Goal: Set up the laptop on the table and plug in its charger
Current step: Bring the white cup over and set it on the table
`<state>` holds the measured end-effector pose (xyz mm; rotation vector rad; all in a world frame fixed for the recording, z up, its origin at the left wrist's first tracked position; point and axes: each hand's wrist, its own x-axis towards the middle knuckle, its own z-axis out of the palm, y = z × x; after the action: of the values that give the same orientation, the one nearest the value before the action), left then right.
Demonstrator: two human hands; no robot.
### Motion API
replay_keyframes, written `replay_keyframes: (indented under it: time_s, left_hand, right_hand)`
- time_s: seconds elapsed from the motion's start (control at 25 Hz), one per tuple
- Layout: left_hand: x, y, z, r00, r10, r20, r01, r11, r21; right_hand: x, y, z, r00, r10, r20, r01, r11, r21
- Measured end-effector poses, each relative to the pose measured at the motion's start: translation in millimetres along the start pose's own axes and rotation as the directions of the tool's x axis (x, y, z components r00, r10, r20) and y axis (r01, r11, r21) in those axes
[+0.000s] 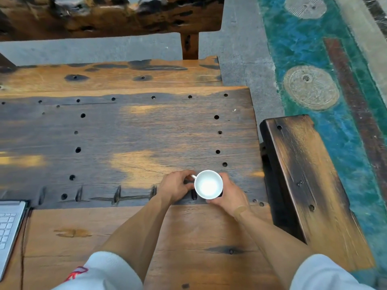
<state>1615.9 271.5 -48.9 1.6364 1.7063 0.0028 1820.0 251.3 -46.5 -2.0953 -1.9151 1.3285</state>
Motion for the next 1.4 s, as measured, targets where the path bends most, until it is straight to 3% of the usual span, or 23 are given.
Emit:
replay_keyframes:
  time_s: [0.4, 0.88, 1.4]
  left_hand:
    - [-30.8, 0.0, -3.4, 0.996, -0.066, -0.059, 0.053, 0.98, -0.191]
    - [-122.0, 25.4, -13.6, 0.981, 0.055, -0.184, -0.085, 0.983, -0.163]
    - [-223.4, 88.0, 58.0, 0.975, -0.025, -0.219, -0.023, 0.977, -0.211]
  right_hand:
    - [-20.7, -10.6, -17.7, 1.0, 0.013, -0.015, -0.011, 0.993, 0.121]
    - [-117.6, -24.0, -33.7, 0.987, -0.112, -0.114, 0.123, 0.988, 0.095]
    - [-222.1, 50.3, -47.6, 0.962, -0.231, -0.148, 0.235, 0.972, 0.012]
